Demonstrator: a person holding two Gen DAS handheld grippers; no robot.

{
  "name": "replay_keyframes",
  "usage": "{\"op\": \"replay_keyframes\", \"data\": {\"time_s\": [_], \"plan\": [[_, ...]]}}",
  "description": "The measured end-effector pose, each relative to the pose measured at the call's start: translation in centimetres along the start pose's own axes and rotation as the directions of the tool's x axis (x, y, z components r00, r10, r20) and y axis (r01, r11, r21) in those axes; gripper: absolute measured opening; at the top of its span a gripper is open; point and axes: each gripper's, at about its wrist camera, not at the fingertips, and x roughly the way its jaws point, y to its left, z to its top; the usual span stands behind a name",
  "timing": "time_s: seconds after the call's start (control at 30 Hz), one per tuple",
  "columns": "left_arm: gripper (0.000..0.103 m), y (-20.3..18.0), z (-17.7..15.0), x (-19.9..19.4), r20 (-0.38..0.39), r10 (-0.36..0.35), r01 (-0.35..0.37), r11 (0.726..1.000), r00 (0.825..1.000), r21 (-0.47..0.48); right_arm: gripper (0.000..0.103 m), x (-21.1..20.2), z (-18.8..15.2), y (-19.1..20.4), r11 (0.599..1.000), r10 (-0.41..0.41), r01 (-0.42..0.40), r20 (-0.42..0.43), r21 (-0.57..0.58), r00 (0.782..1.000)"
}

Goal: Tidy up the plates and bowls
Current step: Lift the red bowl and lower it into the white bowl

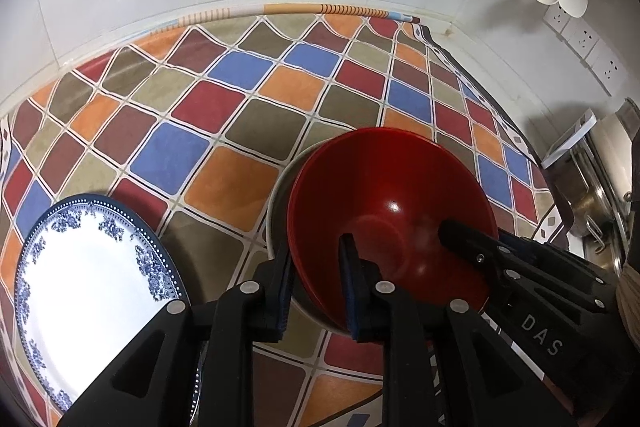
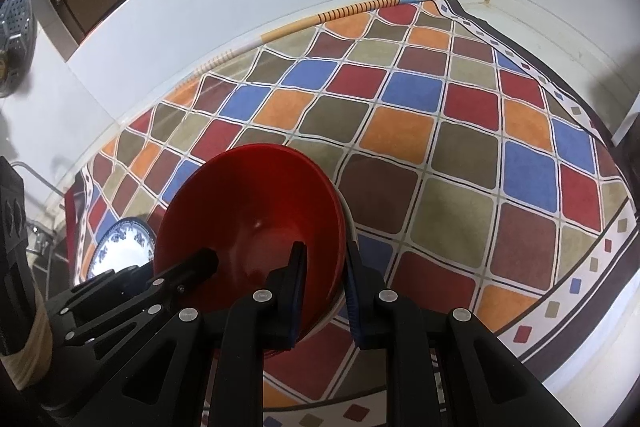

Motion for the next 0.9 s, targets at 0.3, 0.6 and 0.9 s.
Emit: {"op": "replay_keyframes", "data": {"time_s": [0.3, 0.6, 0.9], "plan": [[0.039, -0.3, 0.0, -1.0, 0.030, 0.004, -0.004, 1.000, 1.000, 0.017, 0.020, 0.0, -0.4, -0.1, 1.000, -0.023, 0.023, 0.002, -0.018, 1.000], [0.052, 0.5, 0.2, -2.6, 0.078, 0.034, -0.034, 0.999, 0.996, 0.006, 0.040, -1.1, -0.4, 0.0, 0.997, -0.057, 0.059, 0.048, -0.041, 0.997], [0.065, 1.0, 0.5, -3.3, 0.102, 0.066, -0.066, 0.998, 0.993, 0.002, 0.051, -2.1, 0.0, 0.3, 0.997, -0.056, 0.060, 0.079, -0.052, 0.995]]}}
